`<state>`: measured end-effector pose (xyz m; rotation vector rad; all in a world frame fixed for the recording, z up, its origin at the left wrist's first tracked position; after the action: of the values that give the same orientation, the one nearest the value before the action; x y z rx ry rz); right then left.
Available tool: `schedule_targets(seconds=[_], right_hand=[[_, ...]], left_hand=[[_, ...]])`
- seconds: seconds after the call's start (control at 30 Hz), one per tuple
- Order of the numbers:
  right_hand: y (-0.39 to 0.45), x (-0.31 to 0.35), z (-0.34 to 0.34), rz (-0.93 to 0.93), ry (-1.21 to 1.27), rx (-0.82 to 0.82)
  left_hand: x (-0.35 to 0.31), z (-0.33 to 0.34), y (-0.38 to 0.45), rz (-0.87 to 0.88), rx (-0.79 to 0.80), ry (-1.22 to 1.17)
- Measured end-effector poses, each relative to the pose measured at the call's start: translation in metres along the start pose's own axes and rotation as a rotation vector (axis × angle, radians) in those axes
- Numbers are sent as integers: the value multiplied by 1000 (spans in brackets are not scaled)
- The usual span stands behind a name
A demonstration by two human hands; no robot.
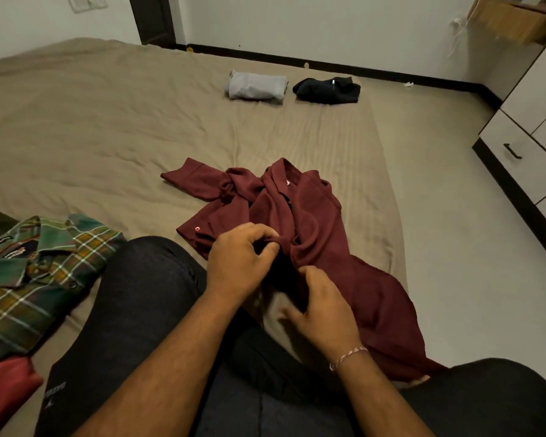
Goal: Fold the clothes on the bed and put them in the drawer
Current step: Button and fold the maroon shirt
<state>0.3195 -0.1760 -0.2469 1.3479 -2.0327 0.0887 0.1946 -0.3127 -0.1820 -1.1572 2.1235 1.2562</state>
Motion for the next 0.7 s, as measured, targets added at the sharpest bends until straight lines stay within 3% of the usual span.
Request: schedule_targets(seconds=[0.07,0.2,0.37,0.5,0.7], right_hand=[[6,-4,-3,71,155,-73],[16,-14,-38,390,738,54],[13,-14,-62,564,913,-14],[14,-8,-63,594,977,-57],[8,3,-69,575,1126,-129]], left_hand=[[4,-5,6,-24,4,30],[31,-25,34,-92,81,73],[39,-46,50,-80,-47,31],[30,-46,40,134,-119,-61],[-6,-28,2,445,-92,-132]])
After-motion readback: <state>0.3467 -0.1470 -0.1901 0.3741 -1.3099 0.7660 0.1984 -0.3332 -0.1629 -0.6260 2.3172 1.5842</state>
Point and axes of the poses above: each hand's wrist, its own y-axis towards the middle knuckle, its own z-axis out of the palm, x = y × z, the point moved 2 cm from there along y, towards the middle knuckle, and after that the axes turned 11 degrees about -x, right-handed, at the moved point
